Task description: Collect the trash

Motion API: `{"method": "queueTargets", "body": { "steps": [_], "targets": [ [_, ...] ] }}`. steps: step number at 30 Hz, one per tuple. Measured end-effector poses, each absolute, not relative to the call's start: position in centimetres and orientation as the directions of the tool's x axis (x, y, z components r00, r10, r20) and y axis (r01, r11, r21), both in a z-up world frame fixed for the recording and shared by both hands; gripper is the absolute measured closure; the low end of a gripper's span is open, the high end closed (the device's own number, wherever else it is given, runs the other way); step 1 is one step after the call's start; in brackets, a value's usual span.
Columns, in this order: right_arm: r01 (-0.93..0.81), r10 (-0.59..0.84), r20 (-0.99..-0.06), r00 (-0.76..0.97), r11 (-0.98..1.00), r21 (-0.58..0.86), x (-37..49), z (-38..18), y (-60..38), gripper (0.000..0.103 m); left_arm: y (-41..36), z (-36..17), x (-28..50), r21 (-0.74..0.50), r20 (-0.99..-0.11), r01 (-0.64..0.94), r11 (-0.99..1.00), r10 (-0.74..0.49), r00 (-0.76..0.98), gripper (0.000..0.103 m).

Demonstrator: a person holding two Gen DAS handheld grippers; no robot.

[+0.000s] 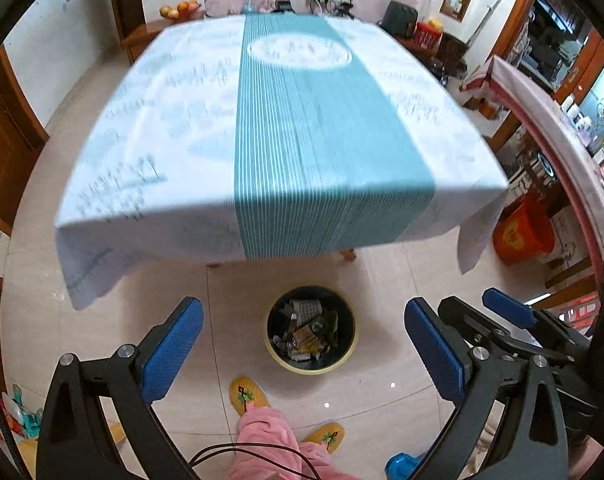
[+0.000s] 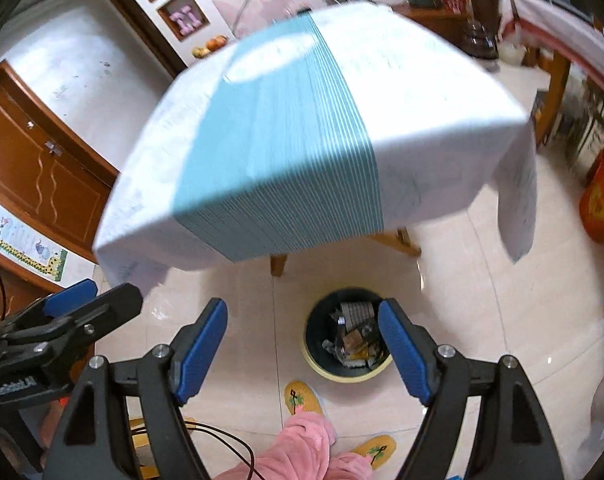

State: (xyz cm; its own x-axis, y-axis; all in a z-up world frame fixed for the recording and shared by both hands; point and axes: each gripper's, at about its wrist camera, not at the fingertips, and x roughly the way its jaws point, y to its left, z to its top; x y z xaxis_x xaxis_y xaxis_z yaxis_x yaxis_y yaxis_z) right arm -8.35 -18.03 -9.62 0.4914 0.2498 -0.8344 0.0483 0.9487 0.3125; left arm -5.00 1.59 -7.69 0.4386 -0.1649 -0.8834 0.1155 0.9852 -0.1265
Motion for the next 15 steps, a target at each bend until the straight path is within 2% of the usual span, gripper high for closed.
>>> {"method": "queueTargets", "body": {
  "steps": [9,15],
  "targets": [
    [0.024,0.236,-0.807,0.541,0.955,0.295,-7.6,-2.5,-18.0,0.025,1.9,-0.2,-4.8,-0.116,-0.846,0.094,0.989,-0.147,0.512,0.003],
    [0.03,0.218,-0.791,0.572,0.958,0.286,-7.7,0.5,-17.9,0.025,2.4,1.9,-4.2,-0.1,-0.836,0.071,0.992,-0.122,0.536,0.003]
  ]
}}
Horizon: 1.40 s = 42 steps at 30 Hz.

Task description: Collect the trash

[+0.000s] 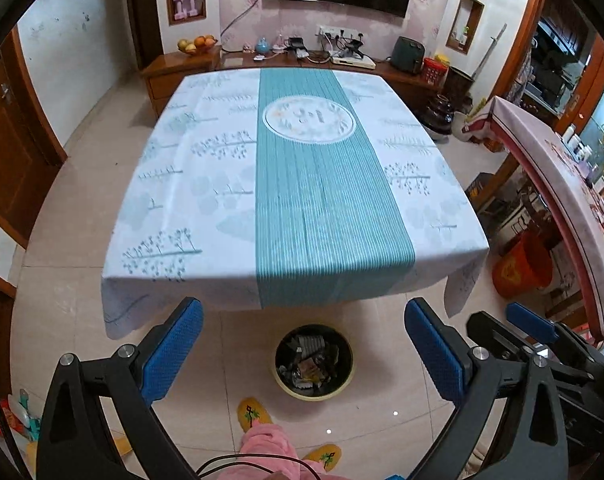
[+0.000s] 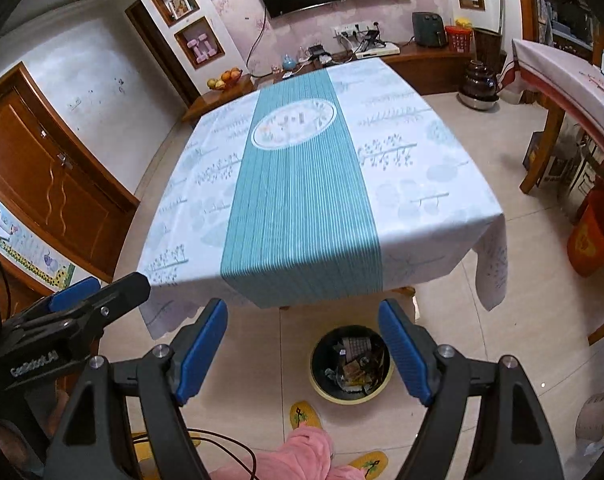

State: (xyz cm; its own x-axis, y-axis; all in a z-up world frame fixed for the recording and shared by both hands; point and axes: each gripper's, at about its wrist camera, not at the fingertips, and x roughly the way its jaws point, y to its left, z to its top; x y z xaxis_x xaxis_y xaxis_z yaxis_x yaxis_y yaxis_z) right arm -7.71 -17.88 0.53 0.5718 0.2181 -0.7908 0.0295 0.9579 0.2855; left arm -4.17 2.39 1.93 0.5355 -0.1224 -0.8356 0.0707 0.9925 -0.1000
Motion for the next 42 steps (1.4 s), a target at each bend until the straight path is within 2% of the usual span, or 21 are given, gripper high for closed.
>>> {"method": "queueTargets", "body": {
  "steps": [7,20,42],
  "targets": [
    [0.018,0.18,-0.778,0.602,0.971,0.239,-7.5,2.3,-16.9,0.025,2.8,2.4,-2.8,-0.067,-0.831,0.032,0.997,-0.073,0.551,0.003],
    [0.013,0.145,-0.781,0.608,0.981,0.193,-5.4,2.3,-15.8,0.024,3.4,1.9,-1.8,-0.029,-0.82,-0.022,0.999,-0.011,0.573,0.003],
    [0.021,0.112,-0.786,0.608,0.987,0.157,-3.7,2.2,-15.7,0.024,2.9,2.0,-0.5,-0.019,-0.824,-0.017,1.0,-0.006,0.567,0.003]
  ]
}}
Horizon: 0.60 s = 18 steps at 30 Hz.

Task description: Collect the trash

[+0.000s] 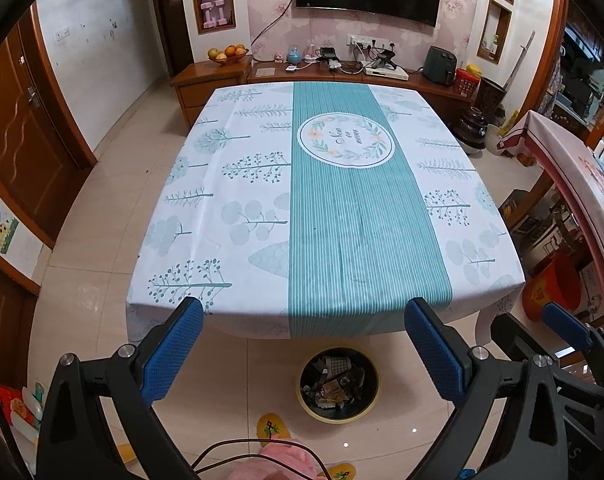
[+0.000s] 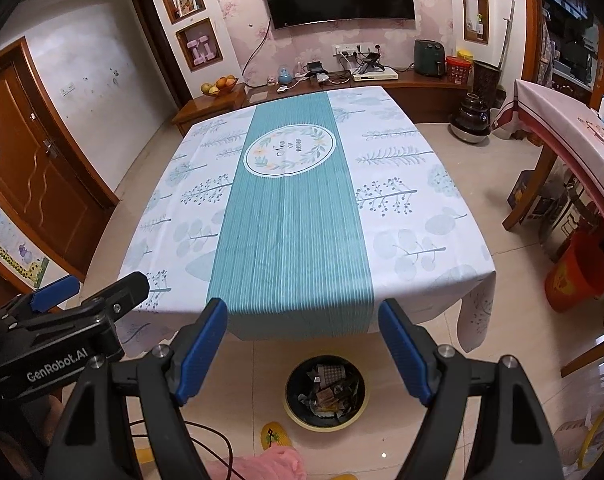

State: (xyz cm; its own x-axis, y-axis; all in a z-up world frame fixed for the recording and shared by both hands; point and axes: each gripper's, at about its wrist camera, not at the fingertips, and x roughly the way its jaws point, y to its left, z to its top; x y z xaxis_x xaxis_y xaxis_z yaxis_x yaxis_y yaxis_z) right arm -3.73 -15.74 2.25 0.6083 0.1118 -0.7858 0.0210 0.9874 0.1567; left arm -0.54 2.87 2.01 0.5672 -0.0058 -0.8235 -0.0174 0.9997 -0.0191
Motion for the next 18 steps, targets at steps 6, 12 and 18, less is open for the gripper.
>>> {"method": "queueTargets", "body": {
  "steps": [6,12,18],
  "targets": [
    [0.025,0.107,-0.788,0.606,0.988,0.153,-3.53,2.16,-15.87,0.024,2.8,1.94,-0.4,-0.017,-0.827,-0.019,1.0,-0.004,0.562,0.003],
    [0.034,0.094,-0.792,0.604,0.989,0.143,-3.22,2.02,-16.06,0.024,2.87,1.78,-0.18,-0.019,-0.832,-0.022,1.0,-0.004,0.555,0.003],
    [0.038,0.083,-0.79,0.607,0.99,0.133,-3.24,2.01,-15.93,0.024,2.85,1.78,-0.16,-0.019,-0.832,-0.021,1.0,-0.004,0.554,0.004]
  ]
}}
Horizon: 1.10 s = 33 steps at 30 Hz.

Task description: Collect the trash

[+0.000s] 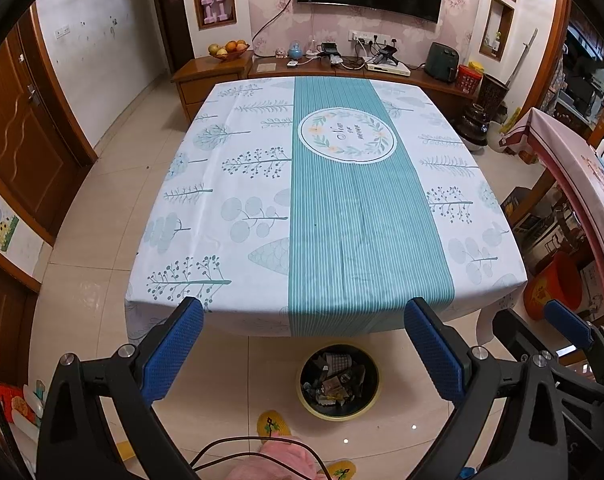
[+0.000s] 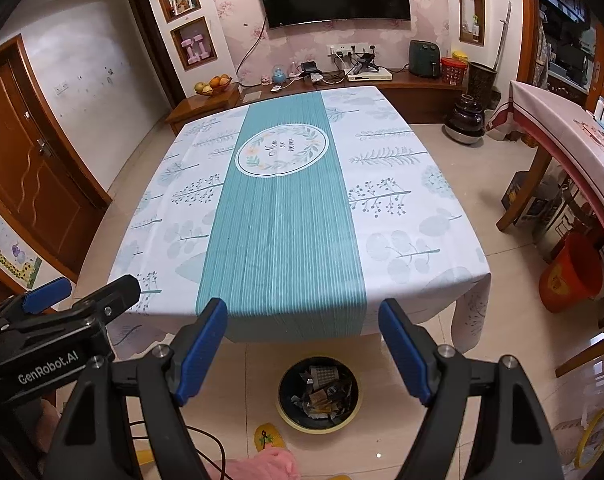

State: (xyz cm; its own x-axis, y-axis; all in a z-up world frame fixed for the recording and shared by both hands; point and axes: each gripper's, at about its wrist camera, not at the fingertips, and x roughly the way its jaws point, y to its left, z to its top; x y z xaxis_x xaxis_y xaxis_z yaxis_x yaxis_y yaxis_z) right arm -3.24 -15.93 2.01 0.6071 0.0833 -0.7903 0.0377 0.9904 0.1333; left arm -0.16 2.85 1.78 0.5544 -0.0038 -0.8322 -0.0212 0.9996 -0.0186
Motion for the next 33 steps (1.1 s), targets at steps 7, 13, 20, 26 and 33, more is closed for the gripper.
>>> {"method": "queueTargets", "body": {
  "steps": [7,13,20,26,33],
  "targets": [
    [0.048,0.065,-0.789,0.61,0.992,0.12,-3.3,2.2,-16.0,0.024,2.9,1.7,-0.3,-0.018,-0.835,-0.02,1.0,-0.004,0.551,0.004],
    [0.055,0.051,-0.787,0.615,0.993,0.107,-3.4,2.2,-15.8,0.024,2.8,1.7,-0.3,-0.015,-0.834,-0.021,1.0,-0.001,0.551,0.004],
    [0.064,0.039,-0.784,0.62,0.993,0.101,-3.6,2.3,-15.7,0.024,2.8,1.6,-0.5,-0.015,-0.834,-0.018,1.0,-0.002,0.552,0.004],
    [0.066,0.036,-0.783,0.621,0.993,0.098,-3.9,2.4,-15.7,0.024,3.0,1.4,-1.2,-0.01,-0.833,-0.01,1.0,-0.003,0.553,0.004],
    [0.073,0.024,-0.783,0.622,0.993,0.089,-4.7,2.5,-16.1,0.024,3.2,1.5,-2.3,-0.003,-0.828,0.011,1.0,-0.009,0.56,0.004]
  ]
}}
